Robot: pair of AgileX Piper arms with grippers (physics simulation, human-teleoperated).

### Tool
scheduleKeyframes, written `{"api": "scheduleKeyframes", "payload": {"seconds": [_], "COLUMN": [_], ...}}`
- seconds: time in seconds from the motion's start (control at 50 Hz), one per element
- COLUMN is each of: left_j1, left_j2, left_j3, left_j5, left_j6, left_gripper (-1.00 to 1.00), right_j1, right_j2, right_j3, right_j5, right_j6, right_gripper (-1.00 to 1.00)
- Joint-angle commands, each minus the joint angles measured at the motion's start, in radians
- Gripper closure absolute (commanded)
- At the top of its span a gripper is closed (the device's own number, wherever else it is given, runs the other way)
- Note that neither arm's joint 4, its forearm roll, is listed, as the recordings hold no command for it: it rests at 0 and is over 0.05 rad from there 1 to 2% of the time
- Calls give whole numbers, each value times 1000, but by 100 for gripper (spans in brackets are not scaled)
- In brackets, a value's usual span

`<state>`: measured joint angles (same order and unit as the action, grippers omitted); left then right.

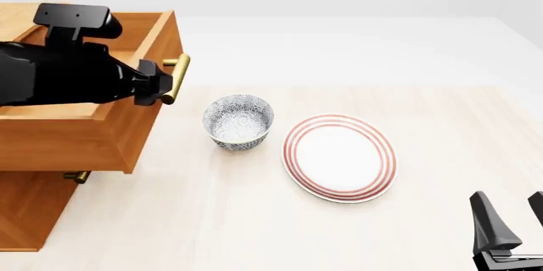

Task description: Open the top drawer of the cabinet.

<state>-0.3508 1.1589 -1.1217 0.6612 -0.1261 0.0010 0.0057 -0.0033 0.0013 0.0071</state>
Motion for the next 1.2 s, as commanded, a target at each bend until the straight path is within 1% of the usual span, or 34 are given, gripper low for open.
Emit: {"api": "scheduleKeyframes", "payload": {"seconds": [0.02,0.16,0.48,0.62,0.9,1.16,1.2], "left_j1": [-101,-69,-52,-28,-14,-10,-1], "left_j2": [46,14,11,0,-8,-22,-28], "left_j3": [-20,-51,-136,-175,-221,-235,-233], "left_j5": [-18,21,95,135,179,194,198], "left_j6": [40,64,101,128,161,172,182], "left_gripper": [-100,-100,-100,-100,-100,-100,-100], "right_j1": [0,0,0,0,0,0,0], "right_j2": [0,0,0,0,0,0,0], "right_j3": [0,0,0,0,0,0,0], "right_j5": [0,0,0,0,0,0,0], "right_j6": [0,0,0,0,0,0,0], "right_gripper": [-100,-100,-100,-100,-100,-100,-100]}}
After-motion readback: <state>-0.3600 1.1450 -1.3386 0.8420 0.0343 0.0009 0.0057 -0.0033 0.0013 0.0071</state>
